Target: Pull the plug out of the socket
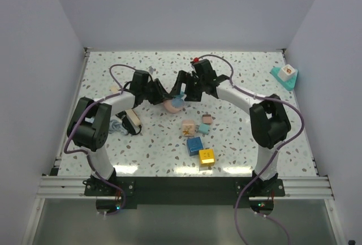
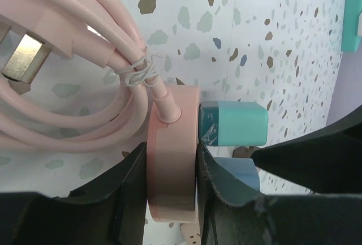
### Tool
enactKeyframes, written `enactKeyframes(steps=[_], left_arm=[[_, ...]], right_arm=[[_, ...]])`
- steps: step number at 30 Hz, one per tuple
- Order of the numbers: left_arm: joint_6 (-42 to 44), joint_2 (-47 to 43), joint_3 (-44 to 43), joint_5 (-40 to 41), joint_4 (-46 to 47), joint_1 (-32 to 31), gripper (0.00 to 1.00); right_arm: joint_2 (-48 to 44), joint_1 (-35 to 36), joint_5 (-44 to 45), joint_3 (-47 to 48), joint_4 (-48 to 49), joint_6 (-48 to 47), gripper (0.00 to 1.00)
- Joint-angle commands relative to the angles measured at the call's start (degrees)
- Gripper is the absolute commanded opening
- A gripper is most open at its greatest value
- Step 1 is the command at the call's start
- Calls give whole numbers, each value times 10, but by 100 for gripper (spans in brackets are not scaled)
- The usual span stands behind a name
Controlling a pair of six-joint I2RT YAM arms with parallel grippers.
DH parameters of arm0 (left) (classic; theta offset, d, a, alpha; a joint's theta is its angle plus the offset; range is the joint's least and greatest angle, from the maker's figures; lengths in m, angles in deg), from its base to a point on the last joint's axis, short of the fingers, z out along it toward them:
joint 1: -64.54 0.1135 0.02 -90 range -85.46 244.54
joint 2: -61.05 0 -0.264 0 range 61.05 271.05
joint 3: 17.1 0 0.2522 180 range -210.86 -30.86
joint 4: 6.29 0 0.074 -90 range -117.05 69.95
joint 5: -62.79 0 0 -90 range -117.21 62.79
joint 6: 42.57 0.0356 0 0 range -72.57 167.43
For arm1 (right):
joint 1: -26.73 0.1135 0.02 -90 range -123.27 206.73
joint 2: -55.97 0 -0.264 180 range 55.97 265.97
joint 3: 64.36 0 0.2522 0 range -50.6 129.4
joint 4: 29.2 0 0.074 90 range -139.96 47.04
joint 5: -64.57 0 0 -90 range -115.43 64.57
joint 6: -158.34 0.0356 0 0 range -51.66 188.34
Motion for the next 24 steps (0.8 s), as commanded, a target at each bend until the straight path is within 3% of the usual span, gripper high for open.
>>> enactKeyframes(steps=[1, 8, 19, 24], left_arm=[[39, -12, 14, 41, -38, -4, 0], [39, -18, 0, 35, -43, -4, 0], [41, -18, 2, 36, -44, -4, 0], [37, -18, 0, 28, -38, -4, 0]], right_arm=[[-3, -11, 30, 62, -41, -37, 92], [60, -11, 47, 140, -83, -65, 83], [94, -12, 41, 143, -102, -103, 79], [126, -11, 14, 151, -85, -88, 72]])
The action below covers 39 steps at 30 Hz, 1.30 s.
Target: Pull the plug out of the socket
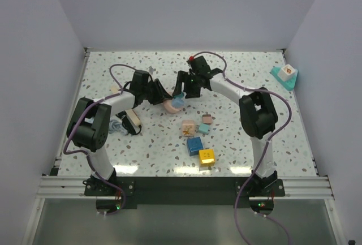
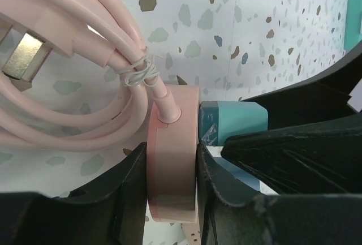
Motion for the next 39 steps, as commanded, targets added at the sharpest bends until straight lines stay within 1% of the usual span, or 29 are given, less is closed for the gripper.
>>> enactKeyframes(steps=[1, 3, 6, 8, 10, 11, 13, 14, 23, 27, 29, 31, 35, 39], left_arm=[[32, -13, 0, 26, -28, -3, 0], [31, -15, -1, 26, -28, -3, 0], [32, -17, -1, 26, -28, -3, 0], [33, -16, 0, 25, -28, -4, 0], [34, -17, 1, 27, -29, -3, 0], [35, -17, 3, 27, -31, -2, 0], [36, -18, 8, 32, -35, -3, 0], [37, -19, 12, 34, -36, -3, 0], [43, -21, 60, 49, -36, 2, 0], [40, -21, 70, 51, -32, 3, 0], [37, -17, 64, 50, -30, 3, 0], [37, -12, 56, 50, -34, 3, 0], [36, 7, 24, 47, -41, 3, 0], [37, 15, 4, 50, -51, 3, 0]], right_arm=[[25, 2, -31, 24, 12, 0, 70], [39, 1, -41, 31, 15, 6, 66], [51, 1, -48, 37, 26, 13, 58], [56, 1, -53, 40, 25, 16, 49], [52, 1, -50, 39, 27, 15, 39], [49, -3, -50, 38, 28, 15, 25], [34, -10, -53, 34, 27, 15, 13], [27, -20, -57, 28, 27, 15, 0], [-64, -117, -132, -13, 26, 11, 0], [-79, -121, -130, -10, 26, 14, 0], [-81, -114, -122, -13, 26, 24, 0], [-90, -103, -80, -16, 19, 22, 0], [-94, -54, -23, -22, -3, 14, 0], [-99, -30, 4, -33, -8, 11, 0]])
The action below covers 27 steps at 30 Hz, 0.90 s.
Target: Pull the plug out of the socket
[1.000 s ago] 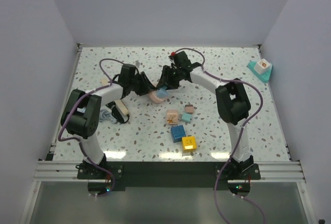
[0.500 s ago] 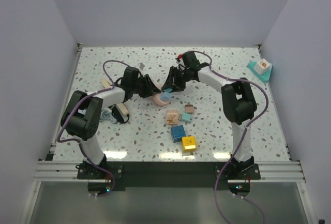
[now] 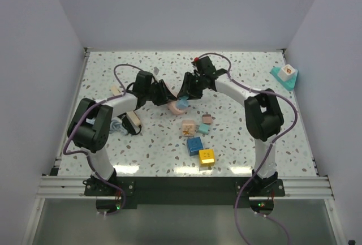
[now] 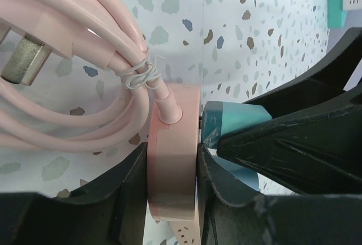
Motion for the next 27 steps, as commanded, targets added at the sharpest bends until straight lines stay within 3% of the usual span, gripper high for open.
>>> enactKeyframes(steps=[1, 6, 15, 18, 22, 27], left_arm=[[36, 22, -11, 70, -93, 24, 0], [36, 20, -9, 75, -97, 24, 0], [37, 7, -1, 74, -95, 36, 0], [35, 0, -2, 70, -91, 41, 0], [35, -2, -13, 64, -90, 44, 0], [37, -1, -23, 52, -85, 48, 0]], right_arm=[[-75, -3, 67, -3, 0, -11, 0], [-104, -17, 54, -9, -4, -54, 0], [-137, -126, -123, -77, 88, -8, 0], [-142, -129, -103, -71, 56, -26, 0], [-138, -129, -5, -62, -39, -60, 0], [-142, -128, -6, -112, -66, -81, 0]])
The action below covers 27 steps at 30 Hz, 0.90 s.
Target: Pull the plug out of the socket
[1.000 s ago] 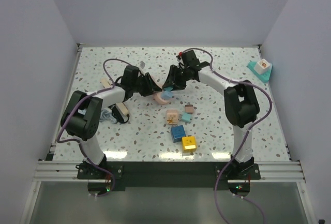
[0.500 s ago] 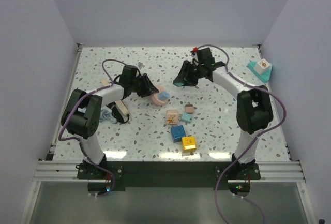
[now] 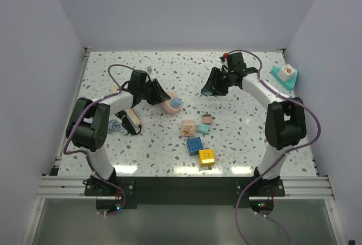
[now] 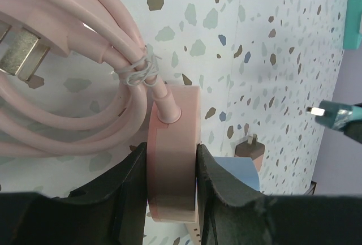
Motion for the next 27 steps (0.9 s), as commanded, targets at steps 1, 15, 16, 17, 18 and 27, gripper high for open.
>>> enactKeyframes(steps=[1, 15, 16, 17, 18, 27], left_arm=[[36, -5, -14, 44, -39, 13, 0], [45, 7, -19, 27, -38, 14, 0], [45, 9, -18, 27, -36, 13, 0], [44, 8, -18, 24, -36, 13, 0], [43, 7, -17, 24, -35, 13, 0], [42, 12, -17, 14, -28, 13, 0]], right_arm=[[-16, 2, 5, -32, -38, -28, 0], [23, 90, -24, -13, -165, -100, 25], [23, 91, -22, -14, -163, -98, 33], [22, 91, -19, -14, -164, -97, 37], [22, 91, -15, -7, -167, -97, 41], [34, 98, -7, 55, -229, -127, 72]])
